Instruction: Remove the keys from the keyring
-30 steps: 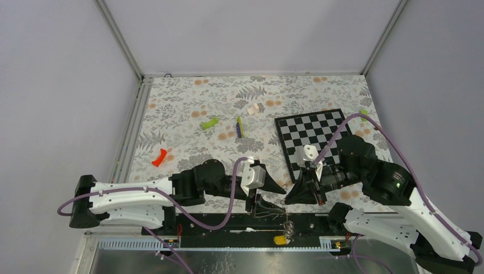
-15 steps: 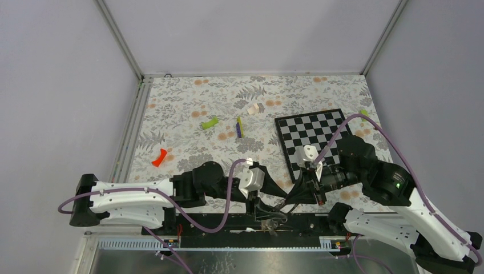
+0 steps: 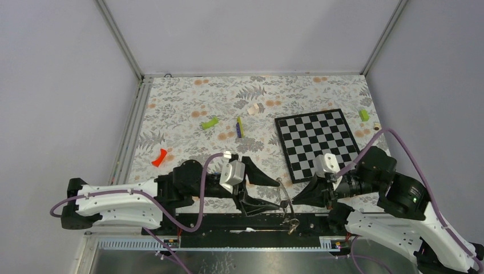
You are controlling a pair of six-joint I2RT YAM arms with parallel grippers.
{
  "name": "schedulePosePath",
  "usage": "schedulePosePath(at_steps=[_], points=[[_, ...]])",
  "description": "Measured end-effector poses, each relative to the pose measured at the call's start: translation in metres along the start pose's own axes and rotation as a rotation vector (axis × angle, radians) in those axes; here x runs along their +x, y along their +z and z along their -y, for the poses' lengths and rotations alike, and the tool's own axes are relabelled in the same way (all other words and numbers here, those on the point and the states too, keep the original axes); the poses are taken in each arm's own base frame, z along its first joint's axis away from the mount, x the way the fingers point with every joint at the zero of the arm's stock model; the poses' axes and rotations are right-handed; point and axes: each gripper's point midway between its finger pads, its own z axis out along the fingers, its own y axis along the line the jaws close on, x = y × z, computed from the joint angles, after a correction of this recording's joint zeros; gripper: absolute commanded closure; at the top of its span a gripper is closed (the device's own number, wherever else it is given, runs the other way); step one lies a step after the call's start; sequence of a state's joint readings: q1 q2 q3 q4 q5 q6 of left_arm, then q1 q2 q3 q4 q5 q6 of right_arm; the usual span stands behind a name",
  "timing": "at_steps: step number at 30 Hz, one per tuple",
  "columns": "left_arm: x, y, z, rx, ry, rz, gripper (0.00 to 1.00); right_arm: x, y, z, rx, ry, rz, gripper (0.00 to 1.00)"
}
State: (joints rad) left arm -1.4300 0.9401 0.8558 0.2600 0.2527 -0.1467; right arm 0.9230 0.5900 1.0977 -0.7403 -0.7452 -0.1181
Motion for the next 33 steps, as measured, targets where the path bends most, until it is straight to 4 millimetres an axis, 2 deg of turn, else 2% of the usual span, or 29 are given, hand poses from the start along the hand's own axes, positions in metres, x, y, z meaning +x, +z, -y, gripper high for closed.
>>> schedulePosePath(at_steps=[4,10,16,24,33], points=[[-0.003,-0.002,-0.005,-0.03,0.009,0.01,0.41,-0.009,-0.005,0.001,0.023,-0.084,0.053,1.0],[0.015,0.002,-0.01,-0.048,-0.001,-0.05,0.47,-0.021,-0.006,0.004,0.037,-0.161,0.095,1.0],[0.031,0.007,-0.014,-0.054,-0.009,-0.094,0.53,-0.022,-0.003,0.007,0.039,-0.17,0.093,1.0],[0.03,0.006,-0.015,-0.065,-0.017,-0.092,0.53,-0.023,-0.004,0.009,0.05,-0.171,0.097,1.0],[0.017,-0.004,-0.024,-0.138,0.011,-0.064,0.48,-0.025,-0.005,0.016,0.094,-0.171,0.1,1.0]])
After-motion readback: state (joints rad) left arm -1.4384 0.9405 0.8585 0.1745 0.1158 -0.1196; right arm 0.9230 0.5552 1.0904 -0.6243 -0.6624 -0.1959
